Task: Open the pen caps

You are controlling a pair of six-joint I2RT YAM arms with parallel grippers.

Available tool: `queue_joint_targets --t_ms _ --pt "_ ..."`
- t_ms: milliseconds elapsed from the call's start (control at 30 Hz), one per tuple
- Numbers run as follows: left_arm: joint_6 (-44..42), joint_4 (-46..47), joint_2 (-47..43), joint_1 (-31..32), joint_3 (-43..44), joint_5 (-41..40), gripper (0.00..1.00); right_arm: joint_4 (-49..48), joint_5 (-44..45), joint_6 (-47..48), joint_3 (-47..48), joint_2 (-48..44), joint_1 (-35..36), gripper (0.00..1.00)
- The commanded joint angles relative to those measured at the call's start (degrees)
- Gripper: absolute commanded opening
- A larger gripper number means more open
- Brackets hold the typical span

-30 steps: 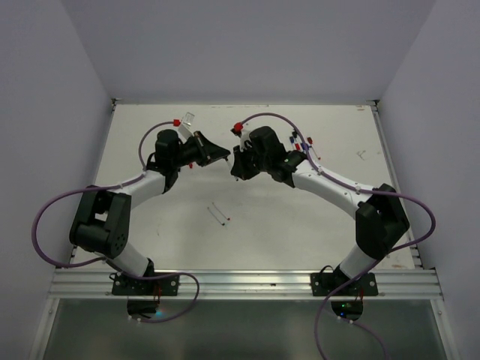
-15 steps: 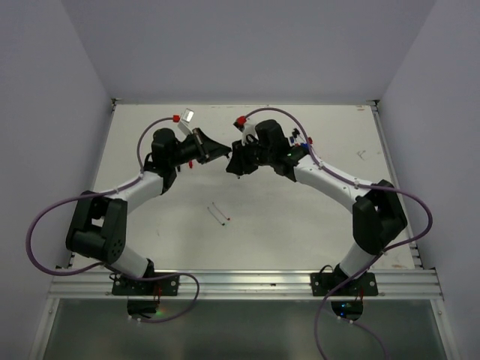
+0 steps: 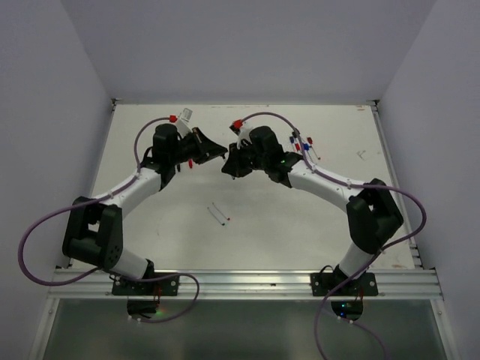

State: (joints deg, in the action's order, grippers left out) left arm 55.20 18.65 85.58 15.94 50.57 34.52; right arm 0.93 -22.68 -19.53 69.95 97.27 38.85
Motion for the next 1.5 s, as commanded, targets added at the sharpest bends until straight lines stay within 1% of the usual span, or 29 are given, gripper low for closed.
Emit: queue_joint_targets --t_ms 0,33,100,133,167,233,267,333,367,433,500,533,567,600,700,800,833,867,900,1067,1133,1333,1467 --pt "-5.4 -11.9 -1.1 -0.8 6.7 -13.2 0.00 9.2 20.1 6.8 4.0 1.1 5.2 0.00" --pt "-5.7 -12.8 -0.5 -0.8 7.7 -14.8 0.00 11.4 29.5 7.6 5.4 1.6 6.6 0.00" --pt "-6.5 -15.5 1.3 -0.9 10.3 -17.0 0.00 12.9 38.1 9.1 6.4 3.6 9.5 0.00" --pt "-6.9 -16.4 2.0 -0.8 11.1 -18.3 0.00 13.5 45.3 9.2 6.9 4.2 10.4 0.00" --pt "-7.2 -17.4 3.1 -0.8 12.7 -20.5 0.00 13.7 49.0 9.7 7.0 5.2 11.9 0.00" --pt "-8.1 -18.6 4.3 -0.9 14.1 -23.0 0.00 14.8 54.6 10.5 7.5 6.3 13.2 0.00" --pt "-8.4 -21.1 5.5 -0.9 15.7 -23.8 0.00 15.1 55.9 10.6 7.6 7.1 14.1 0.00" --pt "-8.6 -22.2 6.4 -1.0 16.4 -24.8 0.00 15.2 59.1 11.0 7.0 7.4 14.9 0.00" --pt "-8.5 -22.1 7.1 -1.2 16.5 -24.2 0.00 15.0 59.2 11.0 6.5 7.3 14.9 0.00" --pt "-8.6 -20.9 7.7 -1.6 16.1 -23.4 0.00 14.1 56.7 11.1 4.8 6.4 14.8 0.00" --pt "-9.5 -21.1 8.5 -1.9 16.1 -23.1 0.00 13.8 50.7 11.3 4.1 5.2 14.5 0.00" --pt "-9.6 -20.4 8.6 -2.1 15.7 -21.5 0.00 13.5 48.3 11.2 3.2 4.8 14.3 0.00" --pt "-9.7 -17.1 8.7 -2.5 14.2 -20.6 0.00 13.1 42.4 10.5 2.6 4.4 13.5 0.00" --pt "-10.5 -17.2 9.2 -2.9 14.2 -19.7 0.00 12.3 40.0 10.4 1.6 3.7 13.0 0.00" --pt "-14.6 -22.8 12.3 -2.8 17.3 -20.5 0.00 12.2 31.8 9.5 1.0 3.7 11.0 0.00" --pt "-17.7 -26.6 15.1 -2.4 19.3 -23.1 0.00 11.2 28.0 9.2 0.1 3.9 10.4 0.00" --pt "-18.5 -28.1 15.8 -2.3 19.9 -26.1 0.00 11.2 26.8 9.2 0.1 3.9 10.3 0.00" --pt "-18.7 -29.5 16.8 -2.1 20.5 -27.1 0.00 11.1 25.0 9.3 0.3 4.5 10.2 0.00" --pt "-19.1 -29.1 17.2 -2.1 20.4 -27.7 0.00 11.4 23.6 9.3 0.7 4.9 10.1 0.00" --pt "-21.5 -31.7 21.3 -1.8 23.8 -31.3 0.00 9.4 20.0 8.1 0.7 7.3 10.2 0.00" --pt "-22.6 -33.4 22.6 -1.6 25.7 -32.2 0.00 9.1 19.8 7.8 1.0 7.9 10.2 0.00" --pt "-23.8 -35.3 26.1 -1.2 27.9 -34.3 0.00 7.9 18.9 7.2 0.3 9.2 10.2 0.00" --pt "-25.1 -38.9 30.0 -1.2 31.1 -34.3 0.00 7.0 18.5 6.6 0.2 10.3 10.2 0.00"
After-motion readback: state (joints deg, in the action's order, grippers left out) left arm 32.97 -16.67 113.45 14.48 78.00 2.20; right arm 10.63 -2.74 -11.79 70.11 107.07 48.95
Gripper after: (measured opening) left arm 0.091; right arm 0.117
